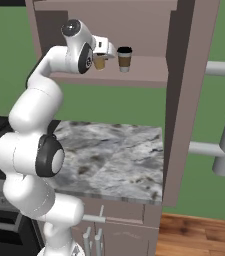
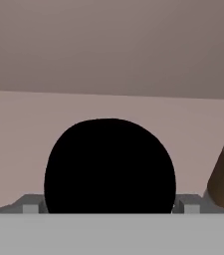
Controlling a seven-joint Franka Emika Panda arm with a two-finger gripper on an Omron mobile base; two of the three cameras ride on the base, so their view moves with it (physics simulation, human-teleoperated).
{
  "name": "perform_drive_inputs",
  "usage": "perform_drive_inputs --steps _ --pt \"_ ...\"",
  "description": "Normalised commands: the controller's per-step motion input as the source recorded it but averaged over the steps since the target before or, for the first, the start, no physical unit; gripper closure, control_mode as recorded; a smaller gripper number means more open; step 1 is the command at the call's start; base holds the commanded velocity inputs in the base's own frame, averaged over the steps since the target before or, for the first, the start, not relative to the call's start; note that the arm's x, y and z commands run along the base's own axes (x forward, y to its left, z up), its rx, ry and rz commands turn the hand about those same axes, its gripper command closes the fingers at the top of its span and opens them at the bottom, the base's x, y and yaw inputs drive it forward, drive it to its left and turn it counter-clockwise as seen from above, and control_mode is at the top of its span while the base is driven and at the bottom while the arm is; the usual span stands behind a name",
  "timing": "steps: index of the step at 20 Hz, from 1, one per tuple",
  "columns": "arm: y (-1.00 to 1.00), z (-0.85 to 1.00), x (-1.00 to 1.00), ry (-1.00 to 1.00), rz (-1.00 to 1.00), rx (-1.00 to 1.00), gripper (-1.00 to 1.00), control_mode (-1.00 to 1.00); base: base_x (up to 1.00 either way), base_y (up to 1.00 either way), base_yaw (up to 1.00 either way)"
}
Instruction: Sort all alcoholic drinks to one cabinet, and non-alcoholic drinks to the other.
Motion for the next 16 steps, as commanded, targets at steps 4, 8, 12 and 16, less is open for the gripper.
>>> perform_drive_inputs --steps 4,8,12,16 --pt "-0.01 0.00 0.08 0.00 0.00 0.00 -1.00 -1.00 0.00 0.00 0.00" --pt "0.00 0.00 0.06 -0.02 0.00 0.00 -1.00 -1.00 0.00 0.00 0.00" --pt "0.00 0.00 0.04 -0.04 0.00 0.00 -1.00 -1.00 0.00 0.00 0.00" --pt "0.00 0.00 0.01 -0.05 -0.01 0.00 -1.00 -1.00 0.00 0.00 0.00"
